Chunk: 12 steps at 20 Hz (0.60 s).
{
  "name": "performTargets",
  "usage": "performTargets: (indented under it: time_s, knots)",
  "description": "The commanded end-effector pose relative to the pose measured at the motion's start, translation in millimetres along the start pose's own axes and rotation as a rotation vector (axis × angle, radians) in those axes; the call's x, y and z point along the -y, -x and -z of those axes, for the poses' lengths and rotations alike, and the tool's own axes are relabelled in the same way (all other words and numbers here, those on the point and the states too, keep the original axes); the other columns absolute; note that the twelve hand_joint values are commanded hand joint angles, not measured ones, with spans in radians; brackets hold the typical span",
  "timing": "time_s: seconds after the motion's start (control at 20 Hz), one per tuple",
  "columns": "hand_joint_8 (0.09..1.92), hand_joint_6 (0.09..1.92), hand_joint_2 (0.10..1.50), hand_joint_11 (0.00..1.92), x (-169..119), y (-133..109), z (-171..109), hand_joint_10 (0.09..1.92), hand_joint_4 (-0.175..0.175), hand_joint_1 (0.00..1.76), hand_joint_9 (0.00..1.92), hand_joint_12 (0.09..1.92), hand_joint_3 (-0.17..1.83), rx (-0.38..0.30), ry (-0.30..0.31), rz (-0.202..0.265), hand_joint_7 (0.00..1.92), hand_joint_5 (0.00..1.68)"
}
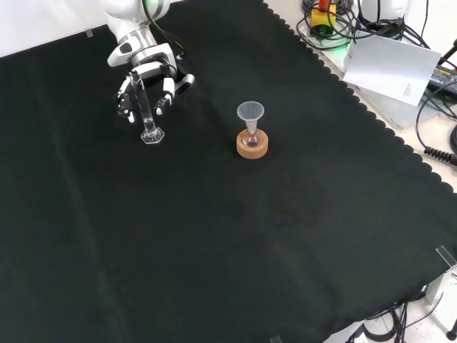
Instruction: Pick up the graduated cylinder.
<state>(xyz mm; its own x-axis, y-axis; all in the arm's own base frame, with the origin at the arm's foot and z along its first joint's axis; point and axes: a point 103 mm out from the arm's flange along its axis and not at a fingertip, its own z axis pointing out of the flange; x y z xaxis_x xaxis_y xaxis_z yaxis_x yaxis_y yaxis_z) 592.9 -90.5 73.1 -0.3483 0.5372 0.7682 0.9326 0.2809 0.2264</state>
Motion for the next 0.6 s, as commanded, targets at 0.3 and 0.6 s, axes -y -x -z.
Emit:
performTargets:
  time_s: [0.3, 0.6]
  knots:
    - [0.63, 1.03, 1.07, 1.14, 2, -1, 3, 0.24, -0.112, 1.12, 1.21, 0.87, 0.17, 0.012, 0.019, -0.018, 0.91, 0.87]
    - [0.48, 1.03, 1.12, 1.24, -1, -10, 12, 0.13, -0.175, 1.15, 1.36, 0.76, 0.01, 0.167, -0.027, -0.068, 1.12, 0.97]
